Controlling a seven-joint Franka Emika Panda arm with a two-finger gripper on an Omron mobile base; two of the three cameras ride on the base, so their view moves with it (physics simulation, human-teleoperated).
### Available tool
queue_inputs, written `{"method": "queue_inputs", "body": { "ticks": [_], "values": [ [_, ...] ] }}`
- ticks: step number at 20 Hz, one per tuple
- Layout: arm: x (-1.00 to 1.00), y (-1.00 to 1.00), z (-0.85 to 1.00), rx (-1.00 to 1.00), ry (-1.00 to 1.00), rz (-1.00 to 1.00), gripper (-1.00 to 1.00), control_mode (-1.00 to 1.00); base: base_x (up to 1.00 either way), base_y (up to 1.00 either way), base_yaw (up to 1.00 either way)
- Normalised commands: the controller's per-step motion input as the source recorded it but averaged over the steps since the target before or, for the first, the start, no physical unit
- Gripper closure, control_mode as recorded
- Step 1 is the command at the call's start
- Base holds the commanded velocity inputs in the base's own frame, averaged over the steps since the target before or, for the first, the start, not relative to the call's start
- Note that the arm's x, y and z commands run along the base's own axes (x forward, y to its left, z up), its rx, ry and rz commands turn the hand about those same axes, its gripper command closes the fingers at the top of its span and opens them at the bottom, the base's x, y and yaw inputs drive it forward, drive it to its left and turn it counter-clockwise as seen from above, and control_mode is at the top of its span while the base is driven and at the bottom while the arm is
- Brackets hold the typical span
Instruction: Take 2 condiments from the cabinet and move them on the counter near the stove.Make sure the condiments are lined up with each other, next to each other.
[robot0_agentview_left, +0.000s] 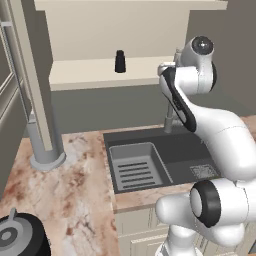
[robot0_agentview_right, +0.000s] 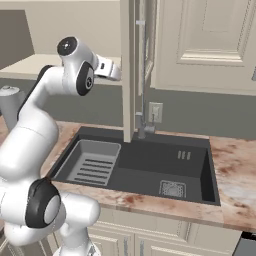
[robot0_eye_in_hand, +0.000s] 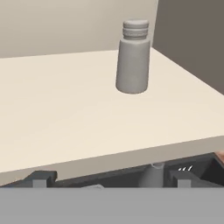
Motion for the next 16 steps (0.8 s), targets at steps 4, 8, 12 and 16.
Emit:
{"method": "queue_inputs", "body": {
  "ticks": [4, 8, 12, 16],
  "values": [
    [0.15, -0.23, 0.0, 0.0, 0.0, 0.0, -1.0, -1.0, 0.0, 0.0, 0.0],
    [0.16, -0.21, 0.0, 0.0, 0.0, 0.0, -1.0, -1.0, 0.0, 0.0, 0.0],
    [0.24, -0.13, 0.0, 0.0, 0.0, 0.0, -1.0, -1.0, 0.0, 0.0, 0.0],
    [0.25, -0.04, 0.05, 0.0, 0.0, 0.0, -1.0, -1.0, 0.0, 0.0, 0.0]
  ]
}}
